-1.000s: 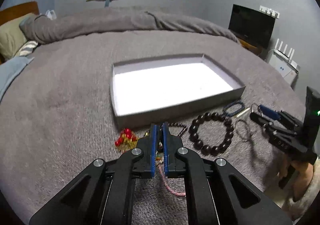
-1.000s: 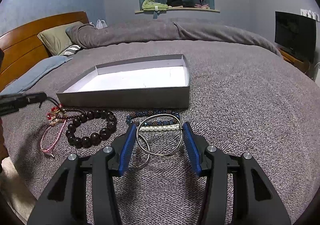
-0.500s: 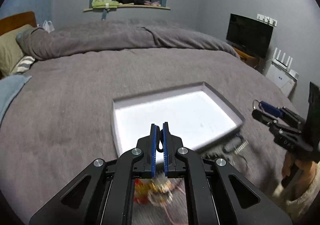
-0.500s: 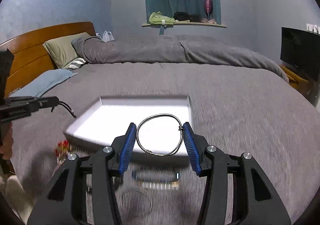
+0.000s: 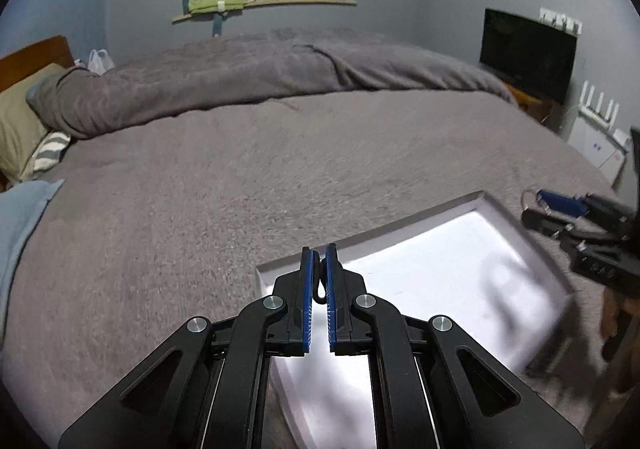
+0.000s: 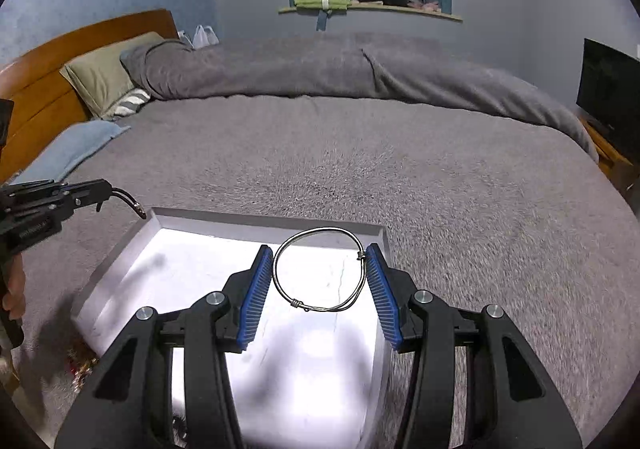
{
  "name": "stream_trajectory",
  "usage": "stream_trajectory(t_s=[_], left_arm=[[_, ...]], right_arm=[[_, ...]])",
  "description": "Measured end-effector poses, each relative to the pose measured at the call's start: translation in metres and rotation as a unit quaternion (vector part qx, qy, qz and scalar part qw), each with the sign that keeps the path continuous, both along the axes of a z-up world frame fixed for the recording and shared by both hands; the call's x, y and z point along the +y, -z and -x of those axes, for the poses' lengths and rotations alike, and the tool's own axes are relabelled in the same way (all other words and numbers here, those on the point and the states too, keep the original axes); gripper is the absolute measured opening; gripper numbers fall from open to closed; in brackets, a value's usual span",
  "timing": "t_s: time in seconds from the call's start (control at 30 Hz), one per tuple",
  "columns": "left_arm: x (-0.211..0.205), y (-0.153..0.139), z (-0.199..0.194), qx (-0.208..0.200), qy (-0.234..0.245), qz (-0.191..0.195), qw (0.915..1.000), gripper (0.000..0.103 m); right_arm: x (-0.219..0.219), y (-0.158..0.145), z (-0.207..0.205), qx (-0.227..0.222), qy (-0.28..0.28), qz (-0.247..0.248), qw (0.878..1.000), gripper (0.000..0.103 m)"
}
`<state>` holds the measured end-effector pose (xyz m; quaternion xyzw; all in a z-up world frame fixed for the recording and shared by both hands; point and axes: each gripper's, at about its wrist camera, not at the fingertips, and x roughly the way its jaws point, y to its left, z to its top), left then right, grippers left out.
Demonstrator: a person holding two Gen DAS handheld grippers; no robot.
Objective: Organize jewelry
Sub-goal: 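Carry the silver bangle and black hair tie into the grey box and open both tools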
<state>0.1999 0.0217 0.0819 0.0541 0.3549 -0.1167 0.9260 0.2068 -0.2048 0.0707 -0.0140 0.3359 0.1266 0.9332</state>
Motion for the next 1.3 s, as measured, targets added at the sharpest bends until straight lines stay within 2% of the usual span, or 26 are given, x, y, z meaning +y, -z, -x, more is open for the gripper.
stream_trajectory(t_s=[0.1, 0.33, 0.57, 0.63, 0.8, 1.07, 1.23, 1.3], left_arm=[[-0.001, 0.012, -0.017, 0.023, -0.001, -0.004, 0.9997, 0.007], [0.001, 0.042, -0.047, 0.074, -0.015, -0.023, 0.9969, 0.007], [0.012, 0.061, -0.046, 0.110, -0.013, -0.021, 0.9936, 0.007], [0.016, 0.065, -0.043, 0.122, -0.005, -0.010, 0.9925, 0.007], [0.010, 0.073, -0.037, 0.129, 0.005, -0.042, 0.9908, 0.007], [0.002, 0.077, -0.045, 0.133, 0.010, -0.059, 0.9893, 0.008], [-0.001, 0.078, -0.042, 0.127, 0.013, -0.066, 0.9896, 0.015], [-0.002, 0.077, -0.042, 0.123, 0.013, -0.066, 0.9901, 0.022]], right_arm=[[0.006, 0.005, -0.020, 0.015, -0.002, 0.021, 1.000, 0.048], [0.010, 0.029, -0.057, 0.088, -0.004, 0.030, 0.996, 0.048], [0.017, 0.049, -0.061, 0.130, -0.013, 0.058, 0.990, 0.048], [0.018, 0.052, -0.060, 0.137, -0.015, 0.058, 0.989, 0.048], [0.018, 0.058, -0.060, 0.151, -0.018, 0.064, 0.986, 0.048], [0.020, 0.062, -0.063, 0.163, -0.019, 0.075, 0.984, 0.048], [0.020, 0.064, -0.064, 0.163, -0.021, 0.077, 0.983, 0.048], [0.020, 0.065, -0.064, 0.165, -0.022, 0.079, 0.983, 0.048]])
